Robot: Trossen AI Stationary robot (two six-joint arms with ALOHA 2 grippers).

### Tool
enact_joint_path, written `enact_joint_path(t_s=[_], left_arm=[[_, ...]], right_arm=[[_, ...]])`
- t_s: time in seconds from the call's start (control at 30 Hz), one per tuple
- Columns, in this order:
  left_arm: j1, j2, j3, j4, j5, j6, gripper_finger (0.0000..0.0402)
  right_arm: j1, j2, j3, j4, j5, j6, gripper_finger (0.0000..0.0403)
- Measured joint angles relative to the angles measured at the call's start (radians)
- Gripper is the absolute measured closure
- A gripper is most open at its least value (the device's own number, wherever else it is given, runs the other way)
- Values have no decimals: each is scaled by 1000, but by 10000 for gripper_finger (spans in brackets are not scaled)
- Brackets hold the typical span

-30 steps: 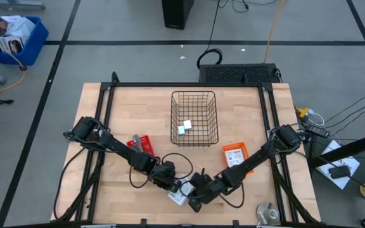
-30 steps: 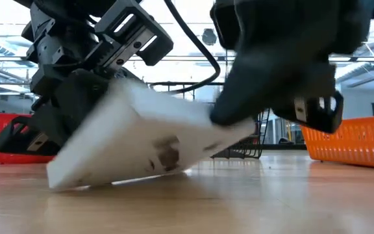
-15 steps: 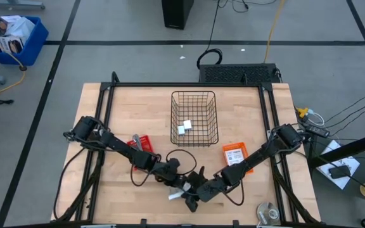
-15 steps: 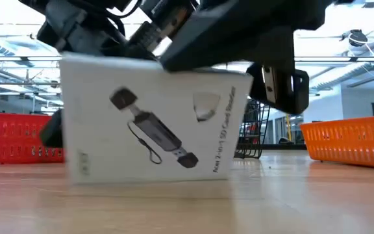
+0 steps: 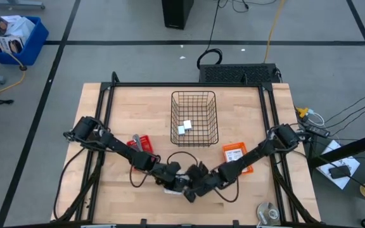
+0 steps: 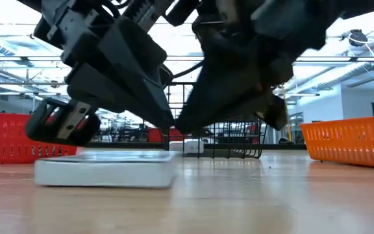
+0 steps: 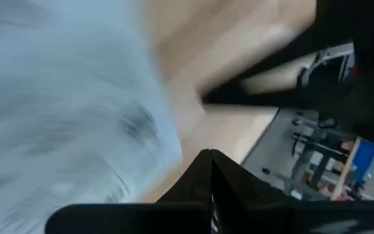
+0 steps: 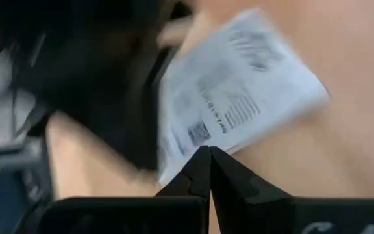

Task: Pick and place items into bin
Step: Put the white card reader box into the orange bin

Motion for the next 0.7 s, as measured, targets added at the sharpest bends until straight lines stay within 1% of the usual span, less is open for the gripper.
enact_joint_path(t_s=[0.03,0.2,0.3,0.37,0.43,0.5,0.57,0.7], left_arm=[[0,0,0,2,4,-1,394],[5,0,-1,-16,5,2,398],[4,-33,-2,-17,-8,5,397],[-2,-66,-1,-13,-35,12,398],[-12,-103,-1,-76,-83,38,399],[-17,-129,-1,-178,-125,48,398],[-16,-141,-2,-263,-136,68,398],[-14,-144,-2,-263,-154,111,399]], right_arm=[[-1,-1,1,-4,9,0,403],[2,-2,1,-3,-44,-2,403],[10,-3,1,-8,-39,2,403],[21,-3,1,-16,-37,1,403],[31,-3,1,-15,-25,-1,403],[30,-3,3,-9,-30,-1,403],[21,-4,3,-9,-63,3,403],[11,-6,3,-18,-95,0,403]])
